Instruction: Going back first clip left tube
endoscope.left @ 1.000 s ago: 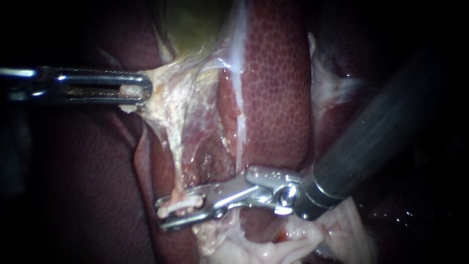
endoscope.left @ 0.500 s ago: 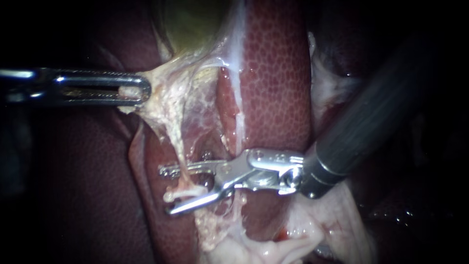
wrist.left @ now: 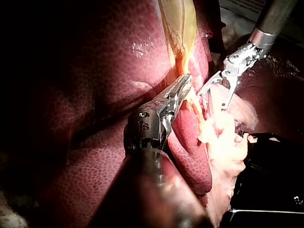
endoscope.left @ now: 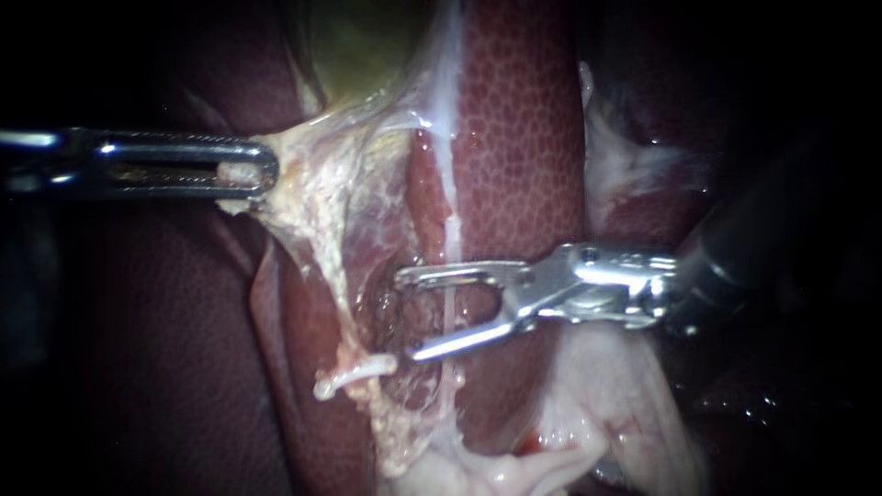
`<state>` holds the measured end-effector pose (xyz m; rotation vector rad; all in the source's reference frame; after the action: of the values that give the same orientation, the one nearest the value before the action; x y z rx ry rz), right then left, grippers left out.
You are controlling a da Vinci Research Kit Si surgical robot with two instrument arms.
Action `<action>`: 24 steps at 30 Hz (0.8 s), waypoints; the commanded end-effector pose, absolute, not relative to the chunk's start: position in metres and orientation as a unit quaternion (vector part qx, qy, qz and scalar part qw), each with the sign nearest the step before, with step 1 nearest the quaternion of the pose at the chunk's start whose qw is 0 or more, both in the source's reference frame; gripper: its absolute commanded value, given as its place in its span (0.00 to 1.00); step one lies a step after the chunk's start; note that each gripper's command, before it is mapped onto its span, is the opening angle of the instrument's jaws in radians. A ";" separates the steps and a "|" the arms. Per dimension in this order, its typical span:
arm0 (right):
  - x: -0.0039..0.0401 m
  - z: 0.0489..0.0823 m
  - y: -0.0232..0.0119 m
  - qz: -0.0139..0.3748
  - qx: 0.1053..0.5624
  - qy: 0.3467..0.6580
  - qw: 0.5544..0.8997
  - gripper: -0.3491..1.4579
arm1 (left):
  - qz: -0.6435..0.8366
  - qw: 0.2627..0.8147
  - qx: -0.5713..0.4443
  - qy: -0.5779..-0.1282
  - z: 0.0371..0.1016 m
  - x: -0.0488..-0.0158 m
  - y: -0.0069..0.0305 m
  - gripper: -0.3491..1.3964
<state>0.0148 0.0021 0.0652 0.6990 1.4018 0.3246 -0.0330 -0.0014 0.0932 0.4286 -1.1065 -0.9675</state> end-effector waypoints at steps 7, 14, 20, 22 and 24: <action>0.0093 0.0610 0.0043 0.136 0.303 0.618 0.713 0.52 | -0.438 0.721 0.194 -0.501 0.0932 -0.0331 -0.0014 0.00; 0.0069 0.0584 0.0048 0.125 0.300 0.615 0.718 0.52 | -0.438 0.721 0.194 -0.501 0.0933 -0.0331 -0.0014 0.00; 0.0067 0.0582 0.0049 0.123 0.298 0.616 0.719 0.52 | -0.437 0.722 0.192 -0.501 0.0941 -0.0335 -0.0015 0.00; 0.0067 0.0582 0.0048 0.123 0.298 0.616 0.719 0.52 | -0.437 0.722 0.190 -0.502 0.0949 -0.0338 -0.0016 0.00; 0.0067 0.0582 0.0048 0.122 0.298 0.616 0.719 0.52 | -0.436 0.722 0.190 -0.502 0.0955 -0.0341 -0.0017 0.00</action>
<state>0.0067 0.0049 0.0582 0.6581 1.3611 0.2707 -0.0342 -0.0017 0.0958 0.4193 -1.1095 -0.9633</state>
